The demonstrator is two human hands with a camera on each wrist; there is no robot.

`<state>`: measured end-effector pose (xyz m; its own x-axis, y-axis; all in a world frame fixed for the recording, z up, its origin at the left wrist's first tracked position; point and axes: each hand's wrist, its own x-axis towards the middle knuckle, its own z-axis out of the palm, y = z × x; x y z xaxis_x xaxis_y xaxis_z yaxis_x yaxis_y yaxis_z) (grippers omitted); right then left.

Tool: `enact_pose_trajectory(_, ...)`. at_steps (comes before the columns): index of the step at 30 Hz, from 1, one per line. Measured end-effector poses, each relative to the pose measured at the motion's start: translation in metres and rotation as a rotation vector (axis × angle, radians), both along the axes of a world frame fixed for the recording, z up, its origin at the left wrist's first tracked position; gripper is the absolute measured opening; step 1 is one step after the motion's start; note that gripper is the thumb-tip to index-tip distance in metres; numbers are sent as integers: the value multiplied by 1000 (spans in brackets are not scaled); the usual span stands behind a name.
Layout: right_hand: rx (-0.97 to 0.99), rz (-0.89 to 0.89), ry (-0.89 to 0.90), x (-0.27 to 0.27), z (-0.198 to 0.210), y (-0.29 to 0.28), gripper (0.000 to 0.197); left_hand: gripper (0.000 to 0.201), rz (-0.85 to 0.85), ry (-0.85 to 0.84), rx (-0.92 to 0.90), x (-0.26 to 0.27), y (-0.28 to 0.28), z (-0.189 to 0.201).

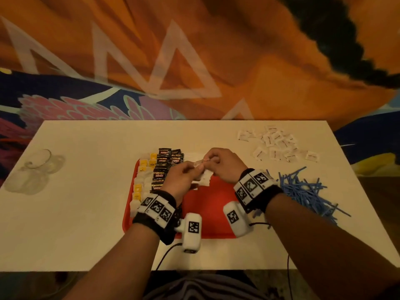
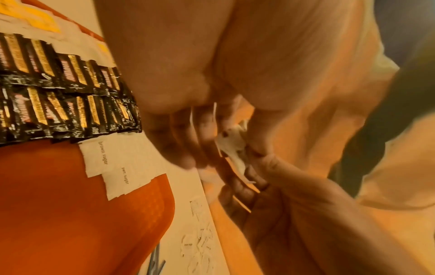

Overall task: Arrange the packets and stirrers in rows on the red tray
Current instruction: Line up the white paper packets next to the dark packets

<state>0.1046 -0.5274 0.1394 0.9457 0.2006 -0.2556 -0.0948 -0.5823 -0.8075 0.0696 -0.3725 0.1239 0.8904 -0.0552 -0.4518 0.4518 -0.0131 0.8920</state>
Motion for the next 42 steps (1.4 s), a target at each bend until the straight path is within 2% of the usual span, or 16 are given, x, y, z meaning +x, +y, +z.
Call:
enact_pose_trajectory(4, 58, -77, 47, 0, 1, -10, 18, 12, 134, -73, -27, 3, -8, 7)
enact_pose_trajectory(6, 94, -86, 57, -4, 3, -12, 15, 10, 164, -53, -111, 4, -11, 12)
enact_pose_trajectory(9, 330, -191, 107, -10, 7, -14, 9, 9, 184, 0, -214, 4, -12, 14)
enact_pose_trajectory(12, 551, -316, 196, -14, 10, -14, 9, 12, 131, 1, -186, 1, -13, 14)
enact_pose_trajectory(15, 530, -311, 232, -15, 8, -15, 11, 13, 83, -5, -160, -1, -15, 17)
enact_pose_trajectory(18, 515, -276, 276, -17, 5, -15, 14, 12, 146, -50, -151, -2, -16, 18)
enact_pose_trajectory(24, 750, -446, 404, -23, -1, -5, 19, 12, 218, -77, -131, -6, -20, 11)
enact_pose_trajectory(29, 641, -269, 380, -30, -8, -7, 23, 11, 281, -32, -187, -5, -14, 8)
enact_pose_trajectory(31, 598, -293, 346, -30, -12, -6, 30, 13, 333, -21, -195, -5, -11, 5)
enact_pose_trajectory(37, 593, -349, 364, -29, -30, 3, 40, 7, 347, -195, 124, -4, -8, -15)
enact_pose_trajectory(42, 464, -368, 315, -28, -54, 7, 37, 16, 302, -261, 379, -1, 5, -38)
